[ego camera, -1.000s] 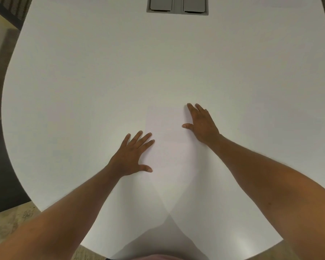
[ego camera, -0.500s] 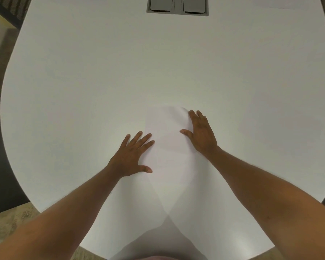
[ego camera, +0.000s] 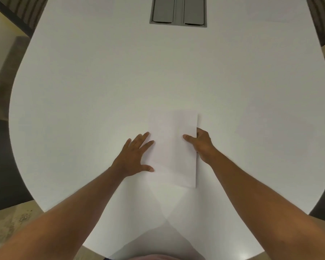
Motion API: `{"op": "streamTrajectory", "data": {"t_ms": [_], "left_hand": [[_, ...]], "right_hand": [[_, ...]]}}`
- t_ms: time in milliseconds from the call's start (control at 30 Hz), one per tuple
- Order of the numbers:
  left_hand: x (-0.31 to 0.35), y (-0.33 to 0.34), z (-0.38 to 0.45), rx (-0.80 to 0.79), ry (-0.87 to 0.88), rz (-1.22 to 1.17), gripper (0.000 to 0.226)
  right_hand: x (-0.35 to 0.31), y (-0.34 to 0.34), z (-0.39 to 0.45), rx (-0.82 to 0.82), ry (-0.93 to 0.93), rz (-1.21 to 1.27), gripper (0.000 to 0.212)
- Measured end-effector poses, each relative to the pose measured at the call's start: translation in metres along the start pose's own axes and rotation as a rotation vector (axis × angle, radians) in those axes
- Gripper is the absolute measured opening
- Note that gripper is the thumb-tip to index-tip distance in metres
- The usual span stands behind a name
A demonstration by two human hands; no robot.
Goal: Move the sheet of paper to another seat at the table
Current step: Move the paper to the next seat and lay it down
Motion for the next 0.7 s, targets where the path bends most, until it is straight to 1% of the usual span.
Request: {"op": "streamTrajectory", "data": {"t_ms": [100, 200, 267, 333, 400, 500, 533, 600, 633, 700], "left_hand": [[0.006, -0.016, -0.007, 0.137, -0.15, -0.3, 0.116], [0.009, -0.035, -0.016, 0.251, -0.37, -0.636, 0.109], [0.01, -0.041, -0.023, 0.238, -0.495, -0.902, 0.113], [0.012, -0.043, -0.03, 0.149, -0.547, -1.141, 0.121], [0.019, -0.046, -0.042, 0.045, -0.554, -1.268, 0.124], [0.034, -0.048, -0.06, -0.067, -0.518, -1.325, 0.124], [0.039, -0.049, -0.066, -0.067, -0.502, -1.34, 0.128], [0.046, -0.052, -0.076, -0.013, -0.459, -1.422, 0.132], [0.049, -0.054, -0.08, -0.001, -0.416, -1.482, 0.127], [0.058, -0.061, -0.089, -0.03, -0.288, -1.565, 0.102]], "right_hand": [[-0.01, 0.0, -0.011, -0.029, -0.019, 0.046, 0.032], [-0.027, 0.004, -0.027, -0.101, -0.03, 0.166, 0.035], [-0.04, 0.009, -0.039, -0.166, -0.034, 0.242, 0.036], [-0.053, 0.014, -0.049, -0.235, -0.039, 0.302, 0.04], [-0.065, 0.021, -0.061, -0.291, -0.049, 0.334, 0.043], [-0.081, 0.034, -0.084, -0.375, -0.077, 0.358, 0.045], [-0.086, 0.039, -0.093, -0.4, -0.088, 0.364, 0.045], [-0.098, 0.051, -0.115, -0.444, -0.112, 0.38, 0.044], [-0.104, 0.057, -0.125, -0.459, -0.127, 0.385, 0.044], [-0.114, 0.064, -0.143, -0.474, -0.16, 0.388, 0.043]]}}
Point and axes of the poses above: each hand's wrist, its own z-axis towards the middle knuckle, its own y-axis out of the palm, x = y × z, the point moved 5 cm from there along z, towards the middle knuckle, and after that the axes turned 2 degrees about y, right-handed, at the moved point
